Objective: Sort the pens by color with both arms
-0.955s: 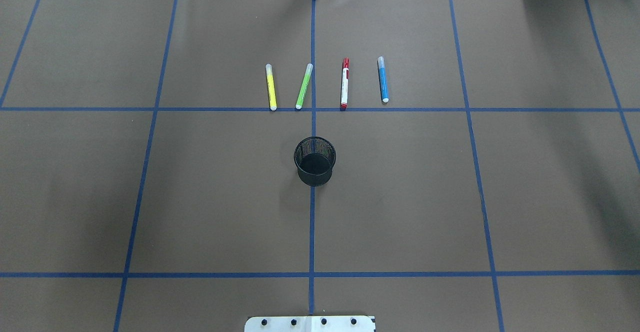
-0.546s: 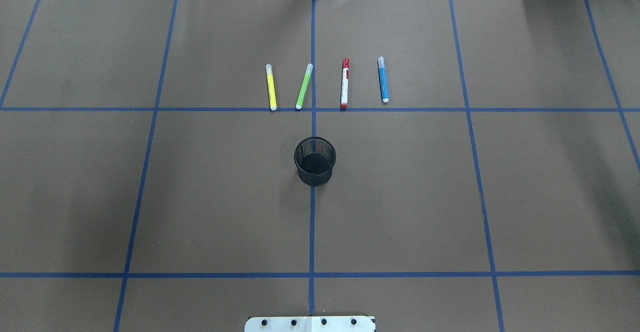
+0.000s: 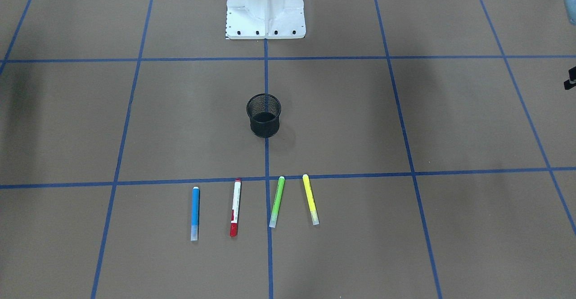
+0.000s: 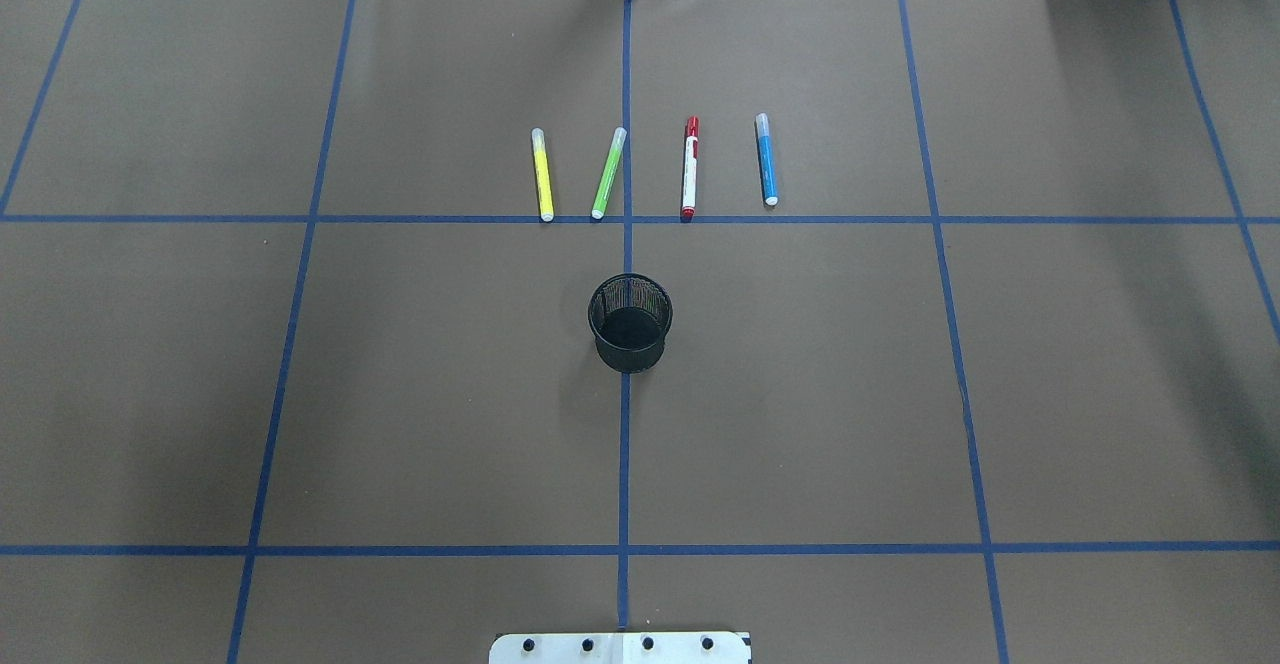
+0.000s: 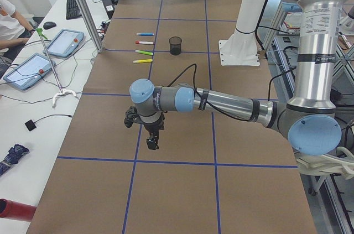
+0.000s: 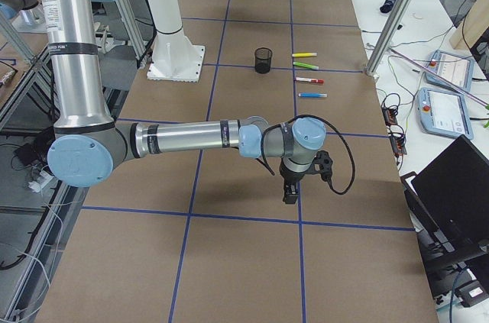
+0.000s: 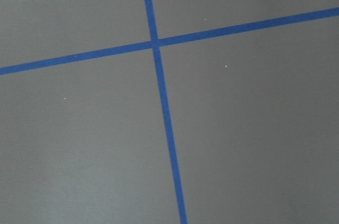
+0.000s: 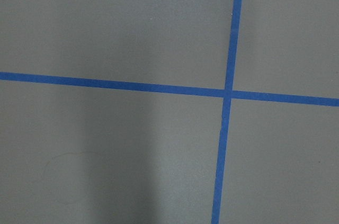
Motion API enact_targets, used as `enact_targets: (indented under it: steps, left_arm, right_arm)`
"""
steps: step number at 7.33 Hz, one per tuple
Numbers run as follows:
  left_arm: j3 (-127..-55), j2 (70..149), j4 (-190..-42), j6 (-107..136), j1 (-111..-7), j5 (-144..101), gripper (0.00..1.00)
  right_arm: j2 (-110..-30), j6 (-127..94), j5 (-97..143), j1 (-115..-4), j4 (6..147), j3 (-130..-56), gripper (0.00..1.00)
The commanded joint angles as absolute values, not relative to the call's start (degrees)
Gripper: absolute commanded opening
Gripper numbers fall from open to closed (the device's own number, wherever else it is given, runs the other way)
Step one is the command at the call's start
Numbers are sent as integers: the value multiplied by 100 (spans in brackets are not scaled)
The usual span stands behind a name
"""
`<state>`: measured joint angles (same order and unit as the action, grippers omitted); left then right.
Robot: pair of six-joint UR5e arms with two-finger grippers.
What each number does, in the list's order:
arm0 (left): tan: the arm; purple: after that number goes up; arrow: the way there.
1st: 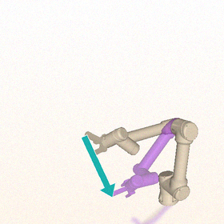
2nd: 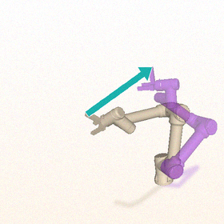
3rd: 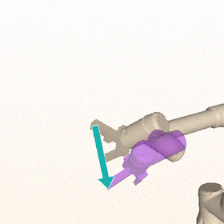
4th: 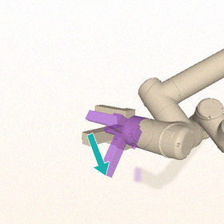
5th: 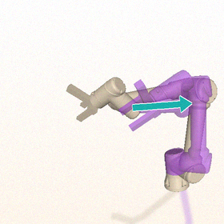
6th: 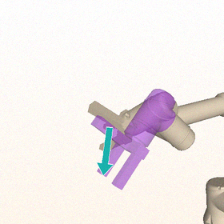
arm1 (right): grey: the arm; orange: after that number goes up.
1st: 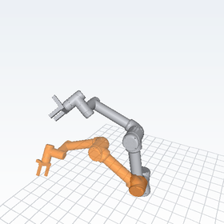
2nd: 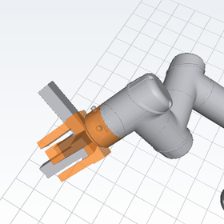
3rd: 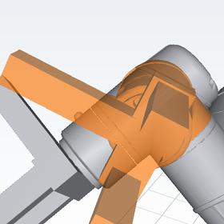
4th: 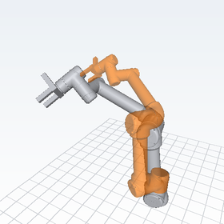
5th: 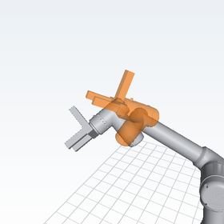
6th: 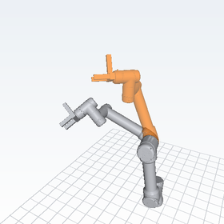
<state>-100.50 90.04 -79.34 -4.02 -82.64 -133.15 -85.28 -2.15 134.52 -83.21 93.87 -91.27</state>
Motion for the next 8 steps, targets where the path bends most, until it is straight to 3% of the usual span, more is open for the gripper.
enact_targets:
  steps: [1,8]
  left_arm:
    - [-10063,9009,-7936,-387,-8271,-13438,100]
    - [-10512,8789,-7919,-378,-8323,-13729,100]
  right_arm:
    - [-8551,-211,13473,-8332,9378,-9132,100]
    - [-8700,-307,13465,-8332,9316,-9185,100]
